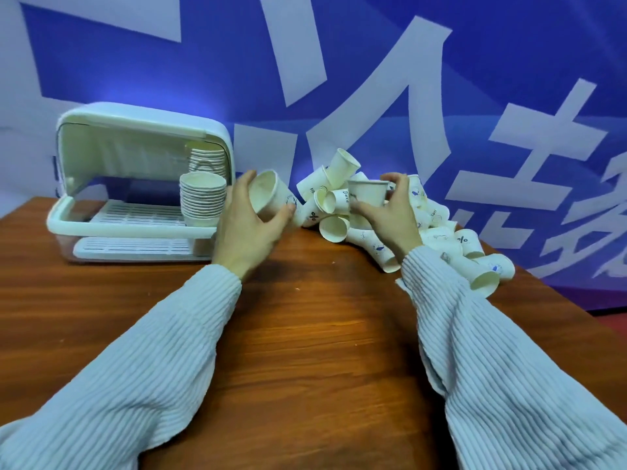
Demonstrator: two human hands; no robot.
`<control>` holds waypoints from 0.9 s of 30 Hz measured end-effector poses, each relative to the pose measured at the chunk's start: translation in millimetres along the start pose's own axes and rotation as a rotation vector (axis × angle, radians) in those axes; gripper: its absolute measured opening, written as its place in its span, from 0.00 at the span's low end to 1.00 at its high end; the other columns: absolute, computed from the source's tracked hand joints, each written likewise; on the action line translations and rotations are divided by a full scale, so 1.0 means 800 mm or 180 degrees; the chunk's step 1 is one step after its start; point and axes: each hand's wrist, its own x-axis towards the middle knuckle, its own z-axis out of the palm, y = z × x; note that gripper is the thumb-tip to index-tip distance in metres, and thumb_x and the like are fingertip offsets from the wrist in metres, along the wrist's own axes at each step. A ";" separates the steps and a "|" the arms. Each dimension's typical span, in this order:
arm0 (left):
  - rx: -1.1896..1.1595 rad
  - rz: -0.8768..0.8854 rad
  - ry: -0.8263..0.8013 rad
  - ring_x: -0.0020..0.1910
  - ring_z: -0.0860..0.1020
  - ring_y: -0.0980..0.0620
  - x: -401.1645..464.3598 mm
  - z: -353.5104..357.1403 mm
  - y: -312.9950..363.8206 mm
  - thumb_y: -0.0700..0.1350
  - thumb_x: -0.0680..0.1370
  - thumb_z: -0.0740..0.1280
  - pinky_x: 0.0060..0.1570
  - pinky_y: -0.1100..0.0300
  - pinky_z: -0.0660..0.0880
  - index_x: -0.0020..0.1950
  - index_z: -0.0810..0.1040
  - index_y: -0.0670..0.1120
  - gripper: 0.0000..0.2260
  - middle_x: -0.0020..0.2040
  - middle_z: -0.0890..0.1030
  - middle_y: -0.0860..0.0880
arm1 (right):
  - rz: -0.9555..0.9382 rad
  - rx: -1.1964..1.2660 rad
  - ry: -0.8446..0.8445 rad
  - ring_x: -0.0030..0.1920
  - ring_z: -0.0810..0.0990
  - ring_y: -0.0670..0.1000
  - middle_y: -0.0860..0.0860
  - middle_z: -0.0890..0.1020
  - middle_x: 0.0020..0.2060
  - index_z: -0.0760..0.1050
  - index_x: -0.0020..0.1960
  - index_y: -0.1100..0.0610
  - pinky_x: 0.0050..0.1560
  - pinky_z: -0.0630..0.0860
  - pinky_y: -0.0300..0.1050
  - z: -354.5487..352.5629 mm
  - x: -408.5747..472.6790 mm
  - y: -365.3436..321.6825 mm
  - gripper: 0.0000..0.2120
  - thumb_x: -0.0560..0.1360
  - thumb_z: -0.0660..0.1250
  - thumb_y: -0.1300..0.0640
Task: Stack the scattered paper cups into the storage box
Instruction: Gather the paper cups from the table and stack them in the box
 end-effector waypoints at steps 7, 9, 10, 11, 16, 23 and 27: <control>0.0112 -0.0053 0.0655 0.66 0.73 0.52 0.037 -0.108 -0.003 0.61 0.70 0.75 0.67 0.49 0.71 0.71 0.69 0.54 0.33 0.67 0.76 0.55 | -0.0663 0.0393 -0.0584 0.68 0.75 0.51 0.44 0.71 0.69 0.59 0.76 0.40 0.69 0.74 0.55 0.122 -0.013 -0.090 0.44 0.67 0.80 0.48; 0.0137 -0.0115 0.0828 0.66 0.73 0.51 0.049 -0.133 -0.005 0.61 0.70 0.75 0.67 0.48 0.71 0.72 0.69 0.53 0.33 0.67 0.75 0.54 | -0.0736 0.0364 -0.0675 0.70 0.71 0.46 0.45 0.70 0.73 0.61 0.78 0.45 0.72 0.69 0.50 0.152 -0.014 -0.113 0.43 0.70 0.79 0.50; 0.0086 -0.0160 0.0893 0.66 0.73 0.52 0.054 -0.145 -0.006 0.61 0.71 0.75 0.67 0.49 0.71 0.72 0.69 0.53 0.33 0.67 0.75 0.54 | -0.0764 0.0417 -0.0698 0.70 0.71 0.46 0.46 0.70 0.73 0.63 0.78 0.48 0.73 0.69 0.50 0.167 -0.013 -0.124 0.42 0.70 0.79 0.49; -0.0010 -0.0192 0.0950 0.65 0.73 0.53 0.057 -0.154 -0.006 0.60 0.71 0.76 0.67 0.52 0.71 0.73 0.69 0.53 0.33 0.67 0.74 0.54 | -0.0788 0.0468 -0.0702 0.70 0.72 0.47 0.46 0.71 0.73 0.64 0.77 0.48 0.72 0.71 0.52 0.181 -0.011 -0.134 0.42 0.69 0.79 0.47; -0.0269 -0.0233 0.1198 0.57 0.70 0.60 0.062 -0.169 -0.010 0.54 0.73 0.77 0.53 0.74 0.66 0.74 0.69 0.50 0.32 0.61 0.70 0.56 | -0.0973 -0.0109 -0.1058 0.71 0.71 0.54 0.53 0.70 0.73 0.59 0.80 0.48 0.73 0.69 0.54 0.230 0.004 -0.167 0.42 0.73 0.76 0.47; -0.0374 -0.0399 0.1190 0.58 0.74 0.55 0.063 -0.164 -0.024 0.54 0.73 0.77 0.56 0.65 0.72 0.73 0.69 0.52 0.31 0.63 0.71 0.51 | -0.0941 -0.1277 -0.2251 0.73 0.71 0.59 0.59 0.70 0.73 0.62 0.80 0.53 0.68 0.70 0.49 0.259 0.016 -0.137 0.39 0.77 0.71 0.38; -0.0336 -0.0405 0.1098 0.60 0.74 0.53 0.063 -0.160 -0.032 0.55 0.73 0.76 0.64 0.52 0.75 0.73 0.68 0.52 0.32 0.64 0.71 0.51 | -0.0904 -0.1380 -0.2207 0.75 0.69 0.58 0.59 0.69 0.74 0.57 0.82 0.48 0.74 0.67 0.54 0.270 0.012 -0.119 0.47 0.71 0.69 0.30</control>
